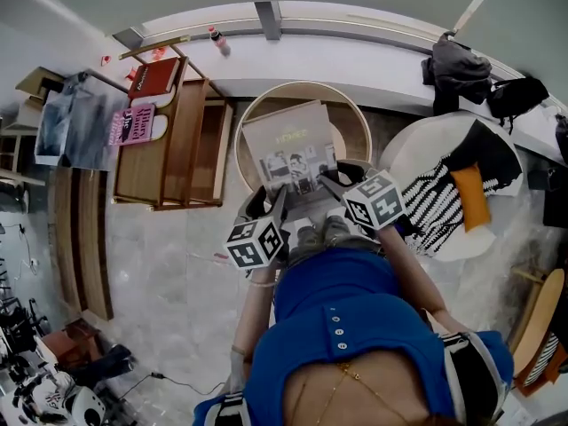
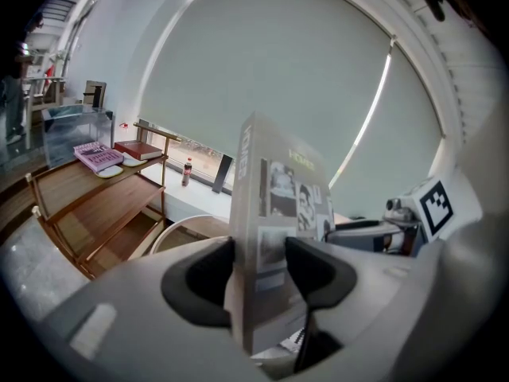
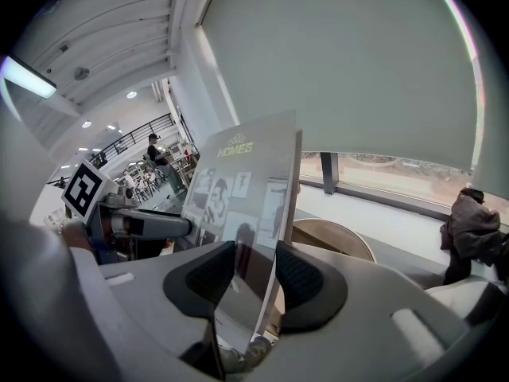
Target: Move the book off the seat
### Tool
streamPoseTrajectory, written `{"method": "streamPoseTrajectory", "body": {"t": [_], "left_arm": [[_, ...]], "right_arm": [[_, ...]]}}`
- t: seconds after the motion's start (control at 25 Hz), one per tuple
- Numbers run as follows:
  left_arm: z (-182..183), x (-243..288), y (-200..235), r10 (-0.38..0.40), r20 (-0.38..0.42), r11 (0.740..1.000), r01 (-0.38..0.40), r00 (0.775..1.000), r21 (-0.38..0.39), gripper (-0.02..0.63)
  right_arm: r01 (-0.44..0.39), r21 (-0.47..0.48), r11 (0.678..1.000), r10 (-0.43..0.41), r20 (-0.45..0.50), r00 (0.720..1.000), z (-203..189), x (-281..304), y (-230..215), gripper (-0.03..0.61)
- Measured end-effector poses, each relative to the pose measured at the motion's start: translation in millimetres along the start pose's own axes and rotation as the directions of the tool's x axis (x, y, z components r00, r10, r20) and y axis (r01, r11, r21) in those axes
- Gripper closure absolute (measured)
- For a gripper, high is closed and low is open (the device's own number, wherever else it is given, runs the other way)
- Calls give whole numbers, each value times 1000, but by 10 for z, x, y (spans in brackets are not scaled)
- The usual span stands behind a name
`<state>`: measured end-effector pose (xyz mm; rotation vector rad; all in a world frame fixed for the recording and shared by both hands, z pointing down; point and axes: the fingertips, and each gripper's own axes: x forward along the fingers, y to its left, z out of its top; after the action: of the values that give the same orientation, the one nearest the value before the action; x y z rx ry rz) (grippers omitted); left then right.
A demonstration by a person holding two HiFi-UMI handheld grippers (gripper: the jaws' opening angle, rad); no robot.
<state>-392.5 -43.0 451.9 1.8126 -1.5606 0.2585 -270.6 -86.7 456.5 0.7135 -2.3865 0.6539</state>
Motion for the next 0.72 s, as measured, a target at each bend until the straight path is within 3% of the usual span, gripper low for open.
{"method": "streamPoseTrajectory", "body": {"t": [0.4,0.72], "left_arm": [[-255,563,230,-4,-94,1000,3,996,-11,403],[-1005,1517,714,-12,-241,999,1,970,-43,407]], "right_arm": [[17,87,996,-9,-92,996,-312,445,-357,419],[91,154,984,-52,-239,970,-1073,1307,-911,419]]}}
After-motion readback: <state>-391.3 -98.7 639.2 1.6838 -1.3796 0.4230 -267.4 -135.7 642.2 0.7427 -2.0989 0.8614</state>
